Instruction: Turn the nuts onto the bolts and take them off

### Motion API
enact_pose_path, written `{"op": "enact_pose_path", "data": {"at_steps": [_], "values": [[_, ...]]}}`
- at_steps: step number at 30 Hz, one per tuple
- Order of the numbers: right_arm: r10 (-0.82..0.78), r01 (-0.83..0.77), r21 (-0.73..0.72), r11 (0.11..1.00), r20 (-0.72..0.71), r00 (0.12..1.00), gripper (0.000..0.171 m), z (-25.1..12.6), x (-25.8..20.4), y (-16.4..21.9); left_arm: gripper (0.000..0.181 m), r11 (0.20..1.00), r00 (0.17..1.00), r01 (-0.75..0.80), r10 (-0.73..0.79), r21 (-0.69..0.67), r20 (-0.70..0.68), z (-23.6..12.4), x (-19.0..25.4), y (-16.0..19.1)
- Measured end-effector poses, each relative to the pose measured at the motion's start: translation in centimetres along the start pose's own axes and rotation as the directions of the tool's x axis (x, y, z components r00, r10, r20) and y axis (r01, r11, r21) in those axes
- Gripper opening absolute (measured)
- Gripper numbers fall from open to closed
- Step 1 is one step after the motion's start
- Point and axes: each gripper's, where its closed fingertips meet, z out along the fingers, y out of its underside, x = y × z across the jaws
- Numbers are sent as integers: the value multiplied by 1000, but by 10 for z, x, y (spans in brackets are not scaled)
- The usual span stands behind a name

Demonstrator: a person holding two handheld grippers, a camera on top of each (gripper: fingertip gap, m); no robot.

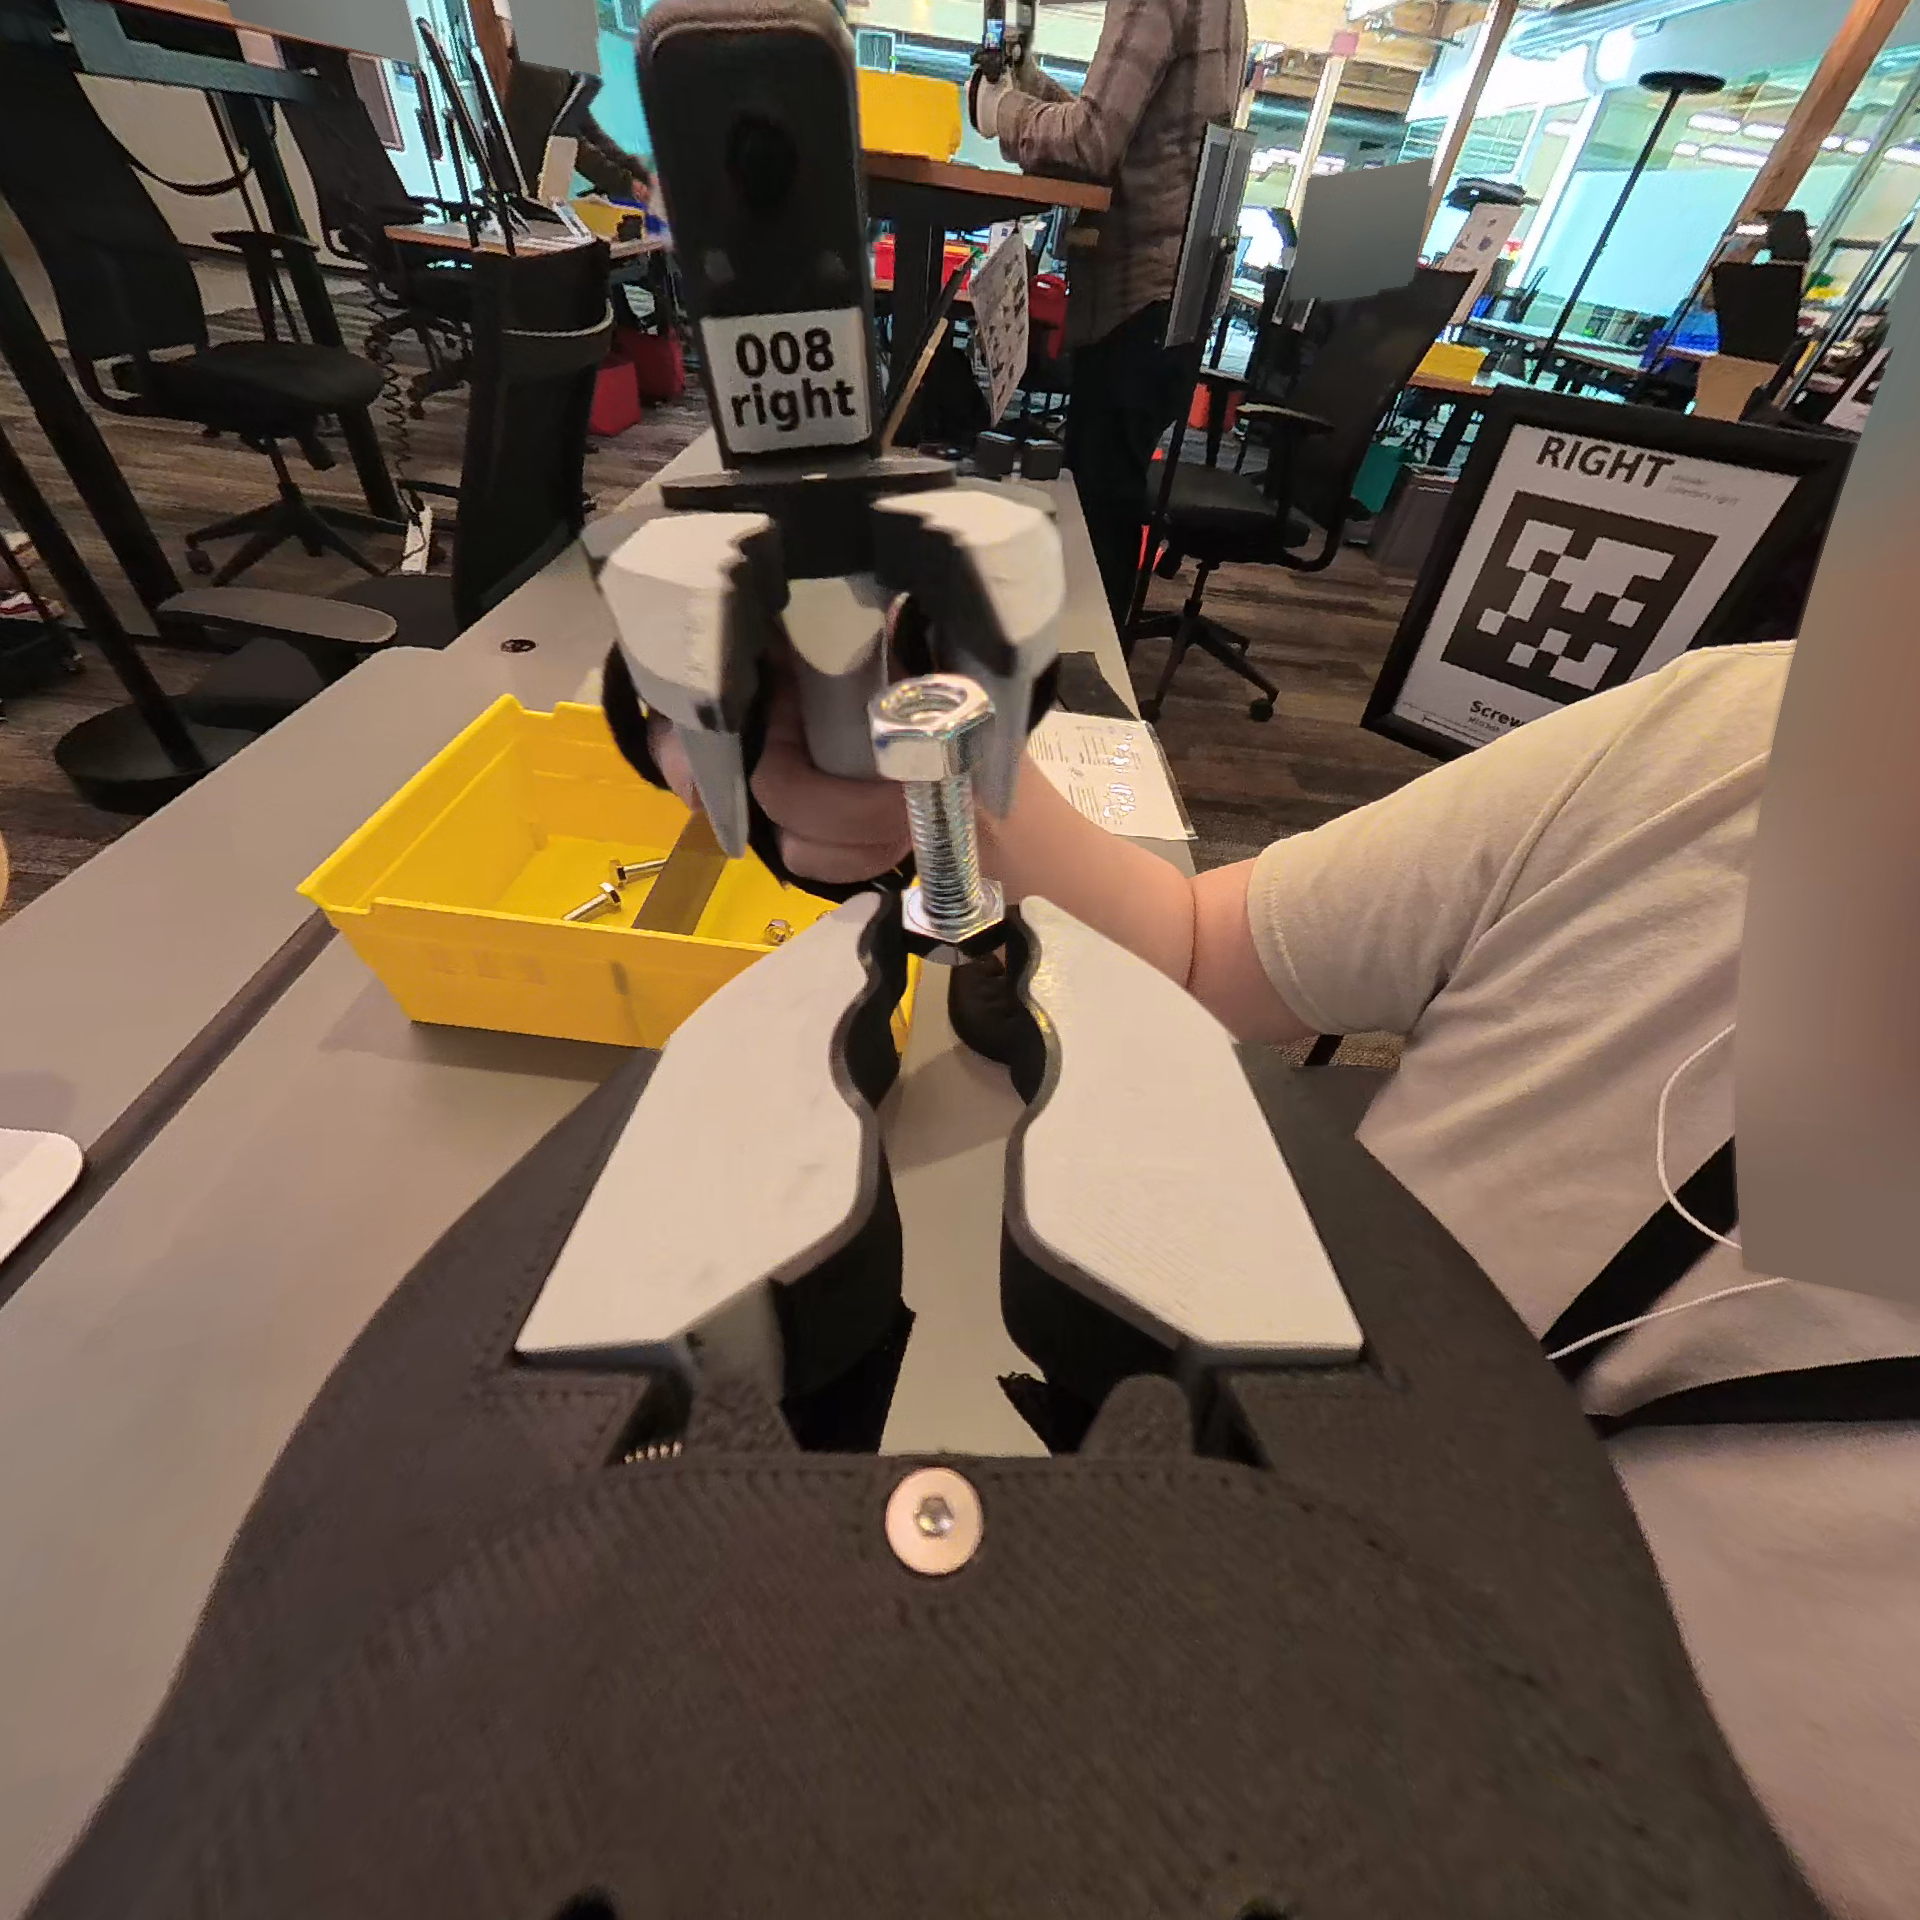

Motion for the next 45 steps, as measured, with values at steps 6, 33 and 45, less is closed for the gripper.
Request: {"op": "enact_pose_path", "data": {"at_steps": [6, 33, 45], "values": [[-18, 17, -41, 999, -31, 999, 38, 7, 2, 8, 17, 1000, 1000, 1, -1, -6, -9, 2, 2, 1], [-15, 16, -33, 999, 12, 1000, 34, 6, -7, 5, 18, 1000, 1000, -5, 4, -16, -7, 3, 3, 2], [-26, 24, 22, 999, 126, 992, 18, 2, -23, -3, 17, 999, 1000, -14, 14, -31, -22, 3, 8, 4]]}}
